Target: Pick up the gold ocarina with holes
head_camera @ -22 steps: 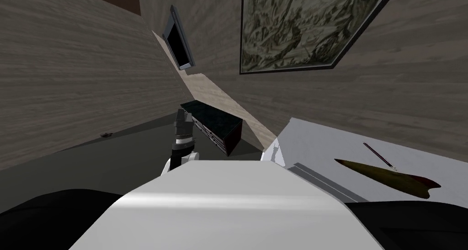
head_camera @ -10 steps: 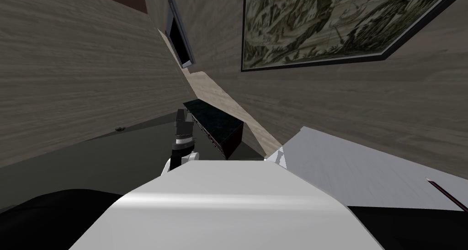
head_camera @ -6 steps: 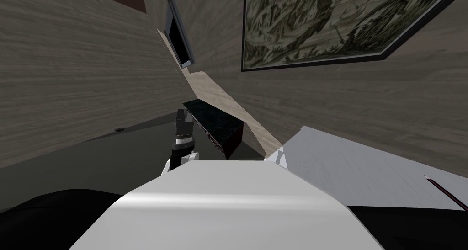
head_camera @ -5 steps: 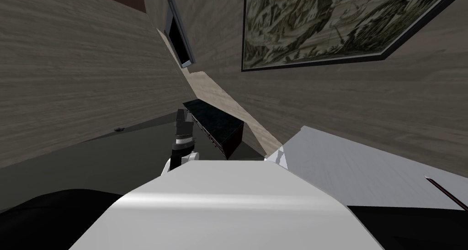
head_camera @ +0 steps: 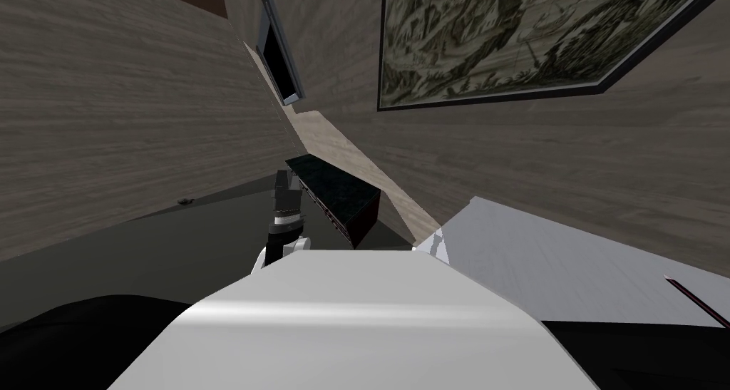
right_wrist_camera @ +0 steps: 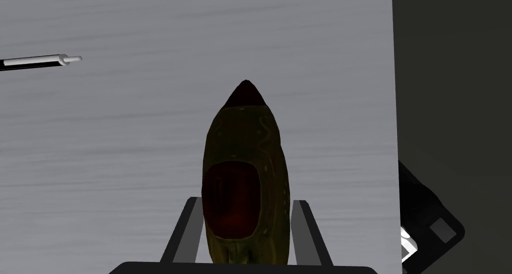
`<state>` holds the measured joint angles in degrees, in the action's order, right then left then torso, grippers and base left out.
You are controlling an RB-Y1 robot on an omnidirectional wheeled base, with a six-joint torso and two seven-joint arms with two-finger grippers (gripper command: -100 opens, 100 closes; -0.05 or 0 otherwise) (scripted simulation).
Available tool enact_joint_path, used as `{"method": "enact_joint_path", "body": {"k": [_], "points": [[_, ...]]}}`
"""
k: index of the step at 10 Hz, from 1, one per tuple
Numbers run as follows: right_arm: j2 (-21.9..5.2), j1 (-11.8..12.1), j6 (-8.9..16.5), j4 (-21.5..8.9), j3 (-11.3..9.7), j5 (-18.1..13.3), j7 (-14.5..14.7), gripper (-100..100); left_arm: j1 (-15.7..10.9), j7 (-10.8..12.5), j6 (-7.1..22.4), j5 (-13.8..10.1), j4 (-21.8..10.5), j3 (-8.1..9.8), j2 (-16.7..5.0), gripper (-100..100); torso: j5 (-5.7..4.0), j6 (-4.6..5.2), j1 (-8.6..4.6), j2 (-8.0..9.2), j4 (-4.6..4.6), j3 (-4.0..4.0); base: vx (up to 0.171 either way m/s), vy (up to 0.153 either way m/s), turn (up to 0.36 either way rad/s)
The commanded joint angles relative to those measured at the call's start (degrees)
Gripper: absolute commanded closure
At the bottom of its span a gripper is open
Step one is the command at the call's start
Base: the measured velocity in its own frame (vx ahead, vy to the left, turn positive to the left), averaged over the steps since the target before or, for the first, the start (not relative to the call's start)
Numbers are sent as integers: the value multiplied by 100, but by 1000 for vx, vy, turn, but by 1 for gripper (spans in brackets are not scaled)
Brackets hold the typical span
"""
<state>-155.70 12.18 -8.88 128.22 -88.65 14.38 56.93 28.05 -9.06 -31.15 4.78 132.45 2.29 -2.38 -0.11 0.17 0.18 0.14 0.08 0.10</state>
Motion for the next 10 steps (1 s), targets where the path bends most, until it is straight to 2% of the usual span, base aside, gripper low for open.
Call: {"method": "enact_joint_path", "body": {"k": [1, 2, 3, 4, 8, 9, 10], "points": [[0, 0, 0, 0, 0, 0, 0, 100, 0, 0, 0, 0, 0, 0, 0, 0, 0, 0, 0, 0, 0, 0, 0, 0, 0], [0, 0, 0, 0, 0, 1, -2, 100, 0, 0, 0, 0, 0, 0, 0, 0, 0, 0, 0, 0, 0, 0, 0, 0, 0], [0, -1, 1, 0, 0, 2, -3, 0, 0, 0, 0, 0, 0, 0, 0, 0, 0, -1, -1, 0, -1, -1, 0, 0, 0], [-227, -27, -79, 188, -88, 35, 67, 100, 0, 0, 0, 0, 0, 0, 0, 0, 0, -1, 0, 0, -1, -1, 3, -18, 12], [-623, -88, -182, 488, -245, 83, 200, 100, 0, 0, 0, 0, 0, 0, 0, 0, 4, -1, -1, -3, -2, -3, 6, -24, 12], [-567, -69, -198, 414, -221, 74, 174, 100, 0, 0, 0, 0, 0, 0, 0, 0, 4, -2, 0, -5, -3, -4, 5, -10, 3], [-579, -69, -208, 422, -224, 77, 179, 0, 0, 0, 0, 0, 0, 0, 0, 0, 2, -2, 1, -4, -3, -3, 0, 0, 0]]}}
